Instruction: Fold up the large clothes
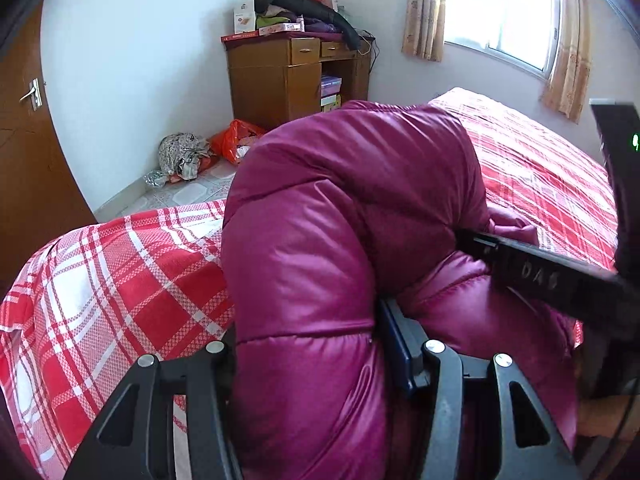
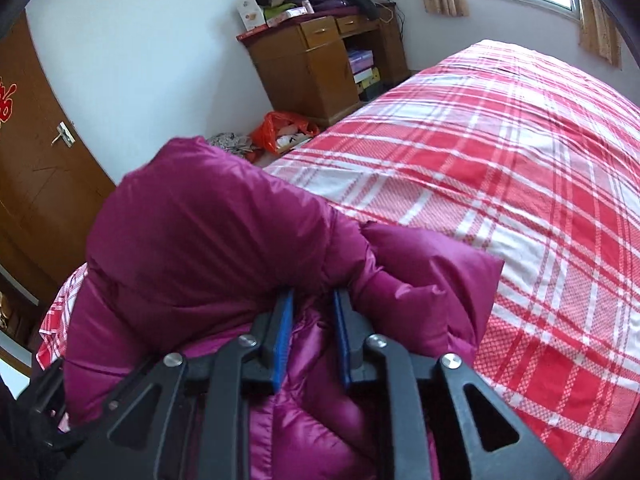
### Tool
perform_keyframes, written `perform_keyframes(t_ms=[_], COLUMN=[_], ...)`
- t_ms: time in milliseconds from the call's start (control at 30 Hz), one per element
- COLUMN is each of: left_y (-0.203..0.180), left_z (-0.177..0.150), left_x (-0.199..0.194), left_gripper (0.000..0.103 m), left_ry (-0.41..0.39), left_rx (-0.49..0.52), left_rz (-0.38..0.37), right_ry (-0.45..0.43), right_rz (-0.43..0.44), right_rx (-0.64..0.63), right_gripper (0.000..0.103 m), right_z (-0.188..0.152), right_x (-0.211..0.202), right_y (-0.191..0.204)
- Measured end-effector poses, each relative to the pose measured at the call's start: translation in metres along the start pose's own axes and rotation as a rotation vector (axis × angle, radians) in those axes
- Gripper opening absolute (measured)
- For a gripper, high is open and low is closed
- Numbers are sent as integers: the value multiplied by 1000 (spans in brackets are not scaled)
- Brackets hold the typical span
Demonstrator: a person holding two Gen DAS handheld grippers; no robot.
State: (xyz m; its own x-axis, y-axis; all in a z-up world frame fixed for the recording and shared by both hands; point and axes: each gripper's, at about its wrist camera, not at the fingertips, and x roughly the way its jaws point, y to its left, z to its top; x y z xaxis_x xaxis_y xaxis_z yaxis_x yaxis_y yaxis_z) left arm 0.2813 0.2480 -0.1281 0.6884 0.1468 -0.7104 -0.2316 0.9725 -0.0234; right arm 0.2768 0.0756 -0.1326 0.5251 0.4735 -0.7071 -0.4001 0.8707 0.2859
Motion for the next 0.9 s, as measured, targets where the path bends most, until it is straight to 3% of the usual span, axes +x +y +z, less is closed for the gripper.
perform_keyframes(t_ms=[233, 367, 467, 567, 733, 900], left_y=[0, 3, 4, 2, 0, -6], left_z=[6, 6, 5, 4, -2, -6], left_x=[10, 10, 10, 9, 5, 0], left_gripper=[63, 64, 64, 64, 64, 64], left_ry=[32, 34, 30, 26, 21, 15], left_rx=[-5, -20, -24, -15, 2, 36], left_rz=[11, -4, -3, 8, 27, 64], right_ry=[13, -78, -151, -147, -57, -55], right_rz=[-73, -104, -63, -36, -6, -24], right_rx=[-60, -107, -138, -132, -76, -91], right_gripper=[19, 21, 26, 27, 27, 27], right_z=[1, -18, -47, -78, -96, -99], right_x=[-1, -50, -93, -115, -96, -83], right_y=[9, 18, 27, 32, 27, 29])
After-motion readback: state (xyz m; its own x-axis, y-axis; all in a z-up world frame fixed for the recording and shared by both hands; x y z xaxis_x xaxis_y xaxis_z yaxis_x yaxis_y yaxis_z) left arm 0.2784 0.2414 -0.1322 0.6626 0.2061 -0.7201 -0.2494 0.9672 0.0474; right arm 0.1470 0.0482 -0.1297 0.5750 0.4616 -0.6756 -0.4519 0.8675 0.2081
